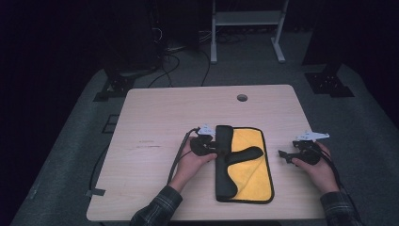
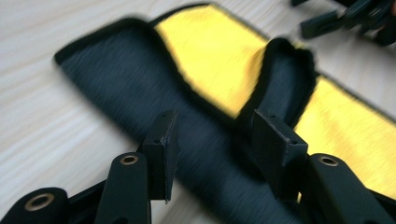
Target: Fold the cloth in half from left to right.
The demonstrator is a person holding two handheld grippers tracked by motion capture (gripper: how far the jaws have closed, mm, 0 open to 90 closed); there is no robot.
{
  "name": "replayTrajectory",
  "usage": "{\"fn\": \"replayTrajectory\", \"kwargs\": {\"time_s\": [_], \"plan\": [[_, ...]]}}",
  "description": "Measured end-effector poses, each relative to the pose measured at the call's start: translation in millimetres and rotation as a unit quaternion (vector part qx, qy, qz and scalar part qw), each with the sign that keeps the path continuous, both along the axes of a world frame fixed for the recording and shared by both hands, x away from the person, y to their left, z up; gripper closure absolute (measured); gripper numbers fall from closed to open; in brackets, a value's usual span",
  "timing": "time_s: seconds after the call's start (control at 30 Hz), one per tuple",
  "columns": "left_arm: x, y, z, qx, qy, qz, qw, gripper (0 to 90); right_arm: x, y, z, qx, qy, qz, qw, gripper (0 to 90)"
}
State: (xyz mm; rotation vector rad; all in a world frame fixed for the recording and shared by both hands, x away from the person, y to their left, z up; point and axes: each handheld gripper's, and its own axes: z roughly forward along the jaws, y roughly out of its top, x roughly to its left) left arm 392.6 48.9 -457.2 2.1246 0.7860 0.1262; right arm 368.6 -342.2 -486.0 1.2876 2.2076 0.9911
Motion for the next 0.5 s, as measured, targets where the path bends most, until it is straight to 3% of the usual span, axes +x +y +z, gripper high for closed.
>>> {"fn": "replayTrajectory", "kwargs": {"time_s": [0.1,0.37,0.5], "plan": [[-0.7,4.9,-4.4,0.017,-0.002,0.008,0.9998,51.0,0.0,0.0,0.0,0.000,0.000,0.000,1.0000,19.3],[-4.6,0.3,-15.6,0.030,0.009,0.004,0.9995,51.9,0.0,0.0,0.0,0.001,0.000,0.000,1.0000,19.3],[-9.0,-2.9,-14.4,0.045,0.003,0.001,0.9990,60.9,-0.1,0.0,0.0,0.001,0.001,0.000,1.0000,19.3]]}}
